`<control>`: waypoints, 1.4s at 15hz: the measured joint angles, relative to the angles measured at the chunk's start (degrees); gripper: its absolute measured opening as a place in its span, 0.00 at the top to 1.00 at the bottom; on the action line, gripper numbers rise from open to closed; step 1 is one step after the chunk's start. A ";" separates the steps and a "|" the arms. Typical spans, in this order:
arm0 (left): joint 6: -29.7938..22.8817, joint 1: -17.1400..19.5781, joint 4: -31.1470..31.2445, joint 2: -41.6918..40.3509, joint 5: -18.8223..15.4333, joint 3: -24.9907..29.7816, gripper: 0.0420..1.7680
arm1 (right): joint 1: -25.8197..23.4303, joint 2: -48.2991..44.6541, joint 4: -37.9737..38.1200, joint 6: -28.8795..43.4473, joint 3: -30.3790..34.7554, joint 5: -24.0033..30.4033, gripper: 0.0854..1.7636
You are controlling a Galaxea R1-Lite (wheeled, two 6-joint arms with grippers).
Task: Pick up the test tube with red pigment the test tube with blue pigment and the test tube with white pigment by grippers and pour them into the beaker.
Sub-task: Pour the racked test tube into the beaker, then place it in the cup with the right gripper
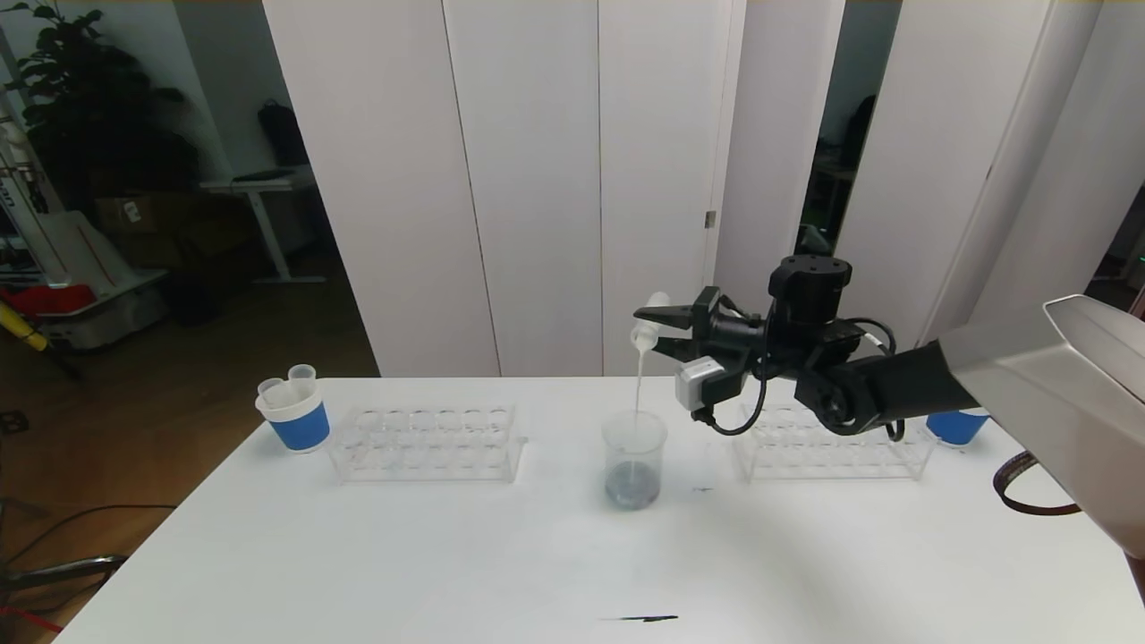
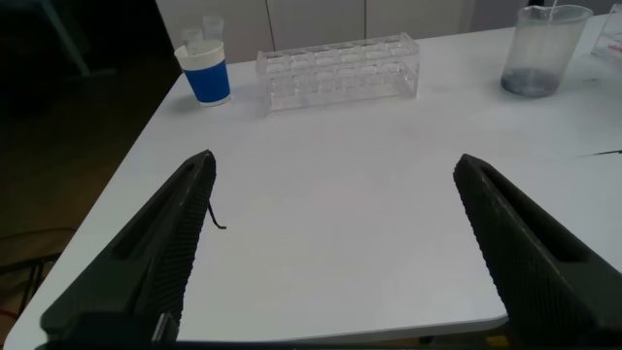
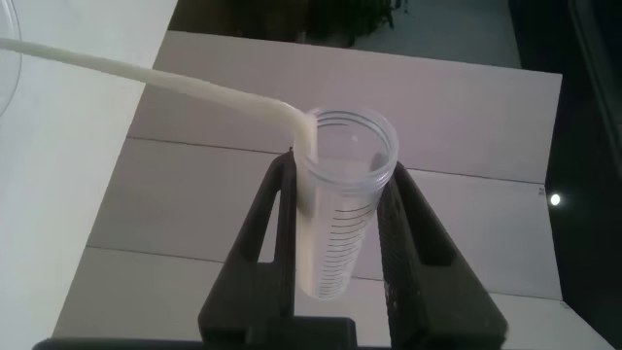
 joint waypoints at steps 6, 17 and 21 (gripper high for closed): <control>0.00 0.00 -0.02 0.00 -0.02 0.00 0.01 | -0.05 0.77 0.11 -3.82 -2.54 1.52 0.71; 0.00 0.02 -0.02 0.00 -0.02 0.00 0.01 | -0.29 1.48 3.62 -10.70 -6.90 5.27 0.71; 0.00 0.00 -0.02 0.00 -0.02 0.00 0.01 | -0.13 1.71 3.51 -11.56 -7.12 5.96 0.71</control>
